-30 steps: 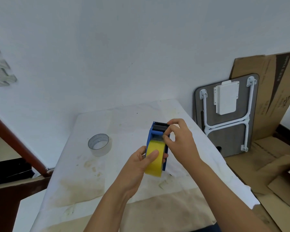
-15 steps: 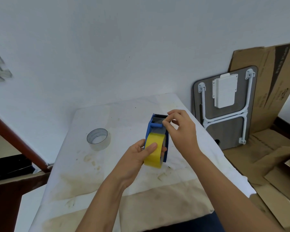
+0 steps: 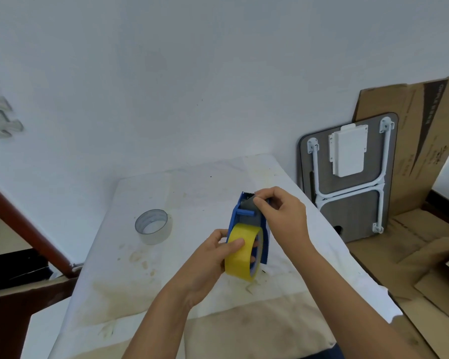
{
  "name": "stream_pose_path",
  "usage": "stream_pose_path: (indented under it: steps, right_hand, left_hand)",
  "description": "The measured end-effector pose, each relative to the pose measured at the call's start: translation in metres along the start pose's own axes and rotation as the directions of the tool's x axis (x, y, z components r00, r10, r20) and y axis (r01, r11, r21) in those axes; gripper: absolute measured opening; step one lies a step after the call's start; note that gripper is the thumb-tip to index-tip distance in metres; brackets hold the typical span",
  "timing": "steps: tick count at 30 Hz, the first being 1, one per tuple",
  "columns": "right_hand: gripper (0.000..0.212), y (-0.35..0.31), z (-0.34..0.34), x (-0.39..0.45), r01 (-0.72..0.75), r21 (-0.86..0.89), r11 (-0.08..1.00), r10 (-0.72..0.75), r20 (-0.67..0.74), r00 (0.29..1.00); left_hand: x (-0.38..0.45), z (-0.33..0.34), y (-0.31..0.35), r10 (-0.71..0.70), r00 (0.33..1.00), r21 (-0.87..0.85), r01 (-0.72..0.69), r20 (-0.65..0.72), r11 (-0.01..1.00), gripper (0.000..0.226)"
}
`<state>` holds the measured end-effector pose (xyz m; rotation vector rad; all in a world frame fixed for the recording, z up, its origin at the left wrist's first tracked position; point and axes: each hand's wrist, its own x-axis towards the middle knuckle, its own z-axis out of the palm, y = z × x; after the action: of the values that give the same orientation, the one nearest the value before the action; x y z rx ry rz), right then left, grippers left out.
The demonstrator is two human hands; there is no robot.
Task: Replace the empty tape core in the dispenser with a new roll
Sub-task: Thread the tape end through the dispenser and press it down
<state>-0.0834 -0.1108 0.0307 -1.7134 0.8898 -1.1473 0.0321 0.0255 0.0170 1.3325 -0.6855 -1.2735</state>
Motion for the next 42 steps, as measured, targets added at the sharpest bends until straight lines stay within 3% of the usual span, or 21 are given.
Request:
stream_pose_path:
  steps: [5, 9, 13, 15, 19, 28, 33, 38, 42]
  right_hand:
    - [0.006, -0.005, 0.004, -0.004, 0.026, 0.032, 0.999, -0.029, 0.108, 0.994]
    - [0.005, -0.007, 0.005, -0.007, 0.036, 0.015, 0.999, -0.038, 0.229, 0.973]
    - [0.005, -0.007, -0.001, -0.007, 0.109, -0.139, 0.984, -0.072, 0.245, 0.967]
    - [0.016, -0.012, -0.003, -0.007, 0.116, -0.195, 0.974, -0.061, 0.267, 0.962]
    - [0.014, -0.026, -0.004, -0.003, 0.222, -0.307, 0.926, -0.096, 0.377, 0.921]
    - [0.015, -0.046, -0.006, -0.003, 0.326, -0.393, 0.86, -0.072, 0.54, 0.839]
    - [0.017, -0.04, -0.002, -0.004, 0.321, -0.41, 0.854, -0.078, 0.508, 0.858]
    - [0.006, -0.032, 0.0, -0.004, 0.399, -0.46, 0.794, -0.168, 0.464, 0.87]
    - [0.003, -0.032, 0.002, -0.005, 0.387, -0.389, 0.836, -0.193, 0.453, 0.87]
  left_hand:
    - [0.011, -0.001, 0.003, -0.091, 0.995, -0.086, 0.095, 0.05, 0.992, 0.073]
    - [0.011, 0.004, 0.009, -0.135, 0.978, -0.146, 0.158, 0.16, 0.977, 0.061]
    - [0.014, 0.001, 0.007, -0.149, 0.98, -0.127, 0.166, 0.13, 0.978, 0.063]
    - [0.016, -0.001, 0.005, -0.161, 0.982, -0.103, 0.171, 0.1, 0.98, 0.066]
    - [0.013, -0.003, 0.005, -0.17, 0.982, -0.086, 0.178, 0.087, 0.98, 0.062]
    - [0.008, -0.009, 0.006, -0.152, 0.987, -0.123, 0.156, 0.045, 0.98, 0.057]
    - [0.008, -0.008, 0.004, -0.134, 0.99, -0.062, 0.136, 0.032, 0.989, 0.061]
    - [0.007, -0.01, 0.005, -0.099, 0.995, -0.029, 0.099, 0.002, 0.995, 0.064]
    - [0.006, -0.011, 0.005, -0.08, 0.997, -0.038, 0.08, -0.006, 0.996, 0.065]
